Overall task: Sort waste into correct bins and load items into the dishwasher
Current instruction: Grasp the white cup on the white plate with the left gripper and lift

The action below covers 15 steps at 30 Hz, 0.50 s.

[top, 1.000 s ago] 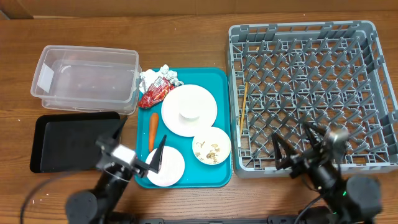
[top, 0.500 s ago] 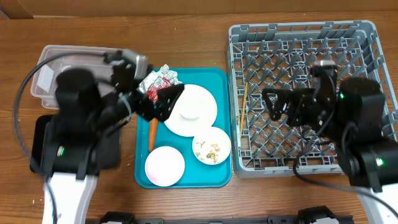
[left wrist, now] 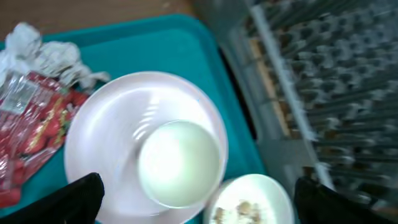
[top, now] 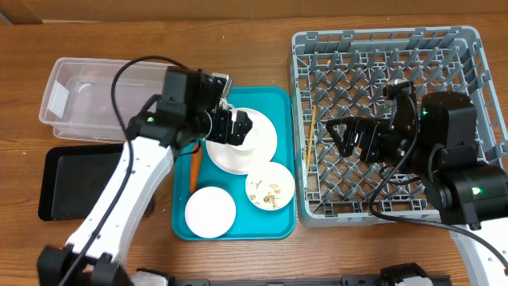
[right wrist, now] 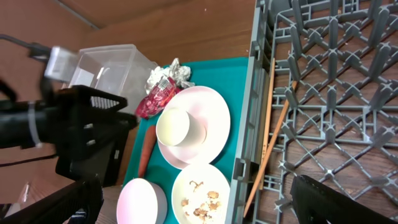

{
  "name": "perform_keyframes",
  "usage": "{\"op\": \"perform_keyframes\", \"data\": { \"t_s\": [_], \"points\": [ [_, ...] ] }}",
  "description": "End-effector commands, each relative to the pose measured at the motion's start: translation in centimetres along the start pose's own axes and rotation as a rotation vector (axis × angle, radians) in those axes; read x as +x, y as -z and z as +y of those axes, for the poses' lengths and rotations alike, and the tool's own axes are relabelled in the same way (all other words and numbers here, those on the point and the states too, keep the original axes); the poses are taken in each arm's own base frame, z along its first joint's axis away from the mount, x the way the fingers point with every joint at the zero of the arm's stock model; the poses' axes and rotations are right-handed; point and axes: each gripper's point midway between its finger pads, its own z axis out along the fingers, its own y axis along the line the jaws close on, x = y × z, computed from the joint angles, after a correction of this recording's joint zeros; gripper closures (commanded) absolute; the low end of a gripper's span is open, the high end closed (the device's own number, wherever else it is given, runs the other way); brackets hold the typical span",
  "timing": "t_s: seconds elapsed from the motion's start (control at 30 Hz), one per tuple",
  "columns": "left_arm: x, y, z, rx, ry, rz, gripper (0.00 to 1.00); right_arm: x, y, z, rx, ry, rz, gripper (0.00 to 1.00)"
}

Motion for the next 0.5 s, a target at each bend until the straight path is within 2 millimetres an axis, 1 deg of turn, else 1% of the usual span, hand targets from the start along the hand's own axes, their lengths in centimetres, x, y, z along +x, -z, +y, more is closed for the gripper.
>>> {"op": "perform_keyframes", "data": {
  "t_s": [0.0, 0.1, 0.17, 0.2, 0.27, 0.33, 0.37, 0.4, 0.43, 0.47],
  "points": [
    [0.7, -2.3, 2.8, -0.117, 0.046, 0.055, 0.1, -0.8, 0.8, 0.6, -0.005, 0.012, -0.032, 0.0],
    [2.2, -4.7, 3.3, -0.101, 0.098, 0.129, 0.23, -0.8, 0.8, 0.5, -0.004, 0.011, -0.029, 0.0],
    [3.2, -6.1, 3.2, -0.061, 0.12, 0.176, 0.3, -0.7, 0.8, 0.5, -0.003, 0.01, -0.027, 0.0],
    [3.5, -6.7, 3.0, -0.041, 0.127, 0.193, 0.32, -0.7, 0.8, 0.5, -0.002, 0.009, -0.025, 0.0],
    [4.2, -7.7, 2.7, -0.01, 0.136, 0.221, 0.33, -0.6, 0.8, 0.5, -0.001, 0.008, -0.024, 0.0],
    [4.8, -8.6, 2.9, -0.017, 0.136, 0.246, 0.34, -0.6, 0.8, 0.5, -0.001, 0.008, -0.024, 0.0],
    [5.1, -9.0, 3.1, -0.027, 0.134, 0.257, 0.36, -0.7, 0.8, 0.4, 0.001, 0.008, -0.025, 0.0],
    [5.4, -9.3, 3.3, -0.039, 0.135, 0.267, 0.41, -0.6, 0.8, 0.4, 0.001, 0.008, -0.025, 0.0],
    [5.6, -9.6, 3.6, -0.052, 0.135, 0.274, 0.5, -0.6, 0.8, 0.4, 0.001, 0.008, -0.025, 0.0],
    [5.8, -9.9, 3.8, -0.06, 0.134, 0.277, 0.62, -0.7, 0.8, 0.4, 0.001, 0.008, -0.025, 0.0]
  ]
}}
